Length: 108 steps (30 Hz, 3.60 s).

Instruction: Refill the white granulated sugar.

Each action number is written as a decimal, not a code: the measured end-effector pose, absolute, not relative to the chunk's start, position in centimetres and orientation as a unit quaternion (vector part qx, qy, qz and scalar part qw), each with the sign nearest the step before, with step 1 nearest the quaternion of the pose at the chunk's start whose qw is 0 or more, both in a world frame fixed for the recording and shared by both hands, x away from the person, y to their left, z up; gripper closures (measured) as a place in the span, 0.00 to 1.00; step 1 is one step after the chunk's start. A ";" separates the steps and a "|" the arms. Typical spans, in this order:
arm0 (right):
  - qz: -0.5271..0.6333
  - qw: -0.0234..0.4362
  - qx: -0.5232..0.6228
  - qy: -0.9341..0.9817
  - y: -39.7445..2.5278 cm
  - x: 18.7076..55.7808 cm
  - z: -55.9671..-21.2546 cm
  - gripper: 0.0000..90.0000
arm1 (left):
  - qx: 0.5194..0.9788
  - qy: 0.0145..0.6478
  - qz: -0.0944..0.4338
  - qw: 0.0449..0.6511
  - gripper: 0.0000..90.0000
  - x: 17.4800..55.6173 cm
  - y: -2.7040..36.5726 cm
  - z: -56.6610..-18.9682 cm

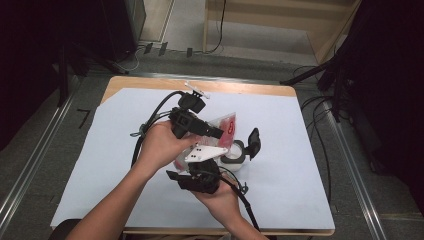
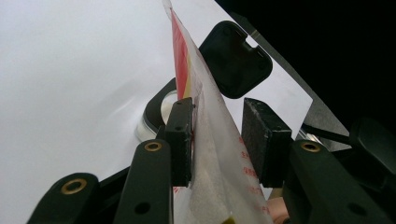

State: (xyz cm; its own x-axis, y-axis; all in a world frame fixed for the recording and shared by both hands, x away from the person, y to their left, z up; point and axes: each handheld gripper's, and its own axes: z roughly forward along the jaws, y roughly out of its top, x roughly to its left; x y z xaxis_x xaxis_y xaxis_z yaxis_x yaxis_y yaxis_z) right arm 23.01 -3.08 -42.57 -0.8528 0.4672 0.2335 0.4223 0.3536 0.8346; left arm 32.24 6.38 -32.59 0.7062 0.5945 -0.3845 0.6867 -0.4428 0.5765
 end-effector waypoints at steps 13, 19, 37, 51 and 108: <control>0.505 0.029 0.276 0.818 -3.0 22.7 -42.7 0.71 | 0.851 0.369 -0.057 0.370 0.72 32.0 6.2 -32.5; 0.505 0.029 0.276 0.817 -3.0 22.7 -42.8 0.71 | 0.853 0.365 -0.056 0.370 0.72 31.9 6.1 -32.5; 0.508 0.028 0.277 0.815 -3.1 22.7 -42.6 0.71 | 0.852 0.361 -0.051 0.376 0.72 31.8 6.2 -32.3; 0.507 0.029 0.273 0.817 -3.1 22.7 -42.4 0.71 | 0.849 0.361 -0.053 0.382 0.73 31.9 6.3 -32.2; 0.494 0.041 0.265 0.827 -2.6 22.5 -42.9 0.66 | 0.853 0.371 -0.066 0.362 0.73 32.1 6.8 -32.5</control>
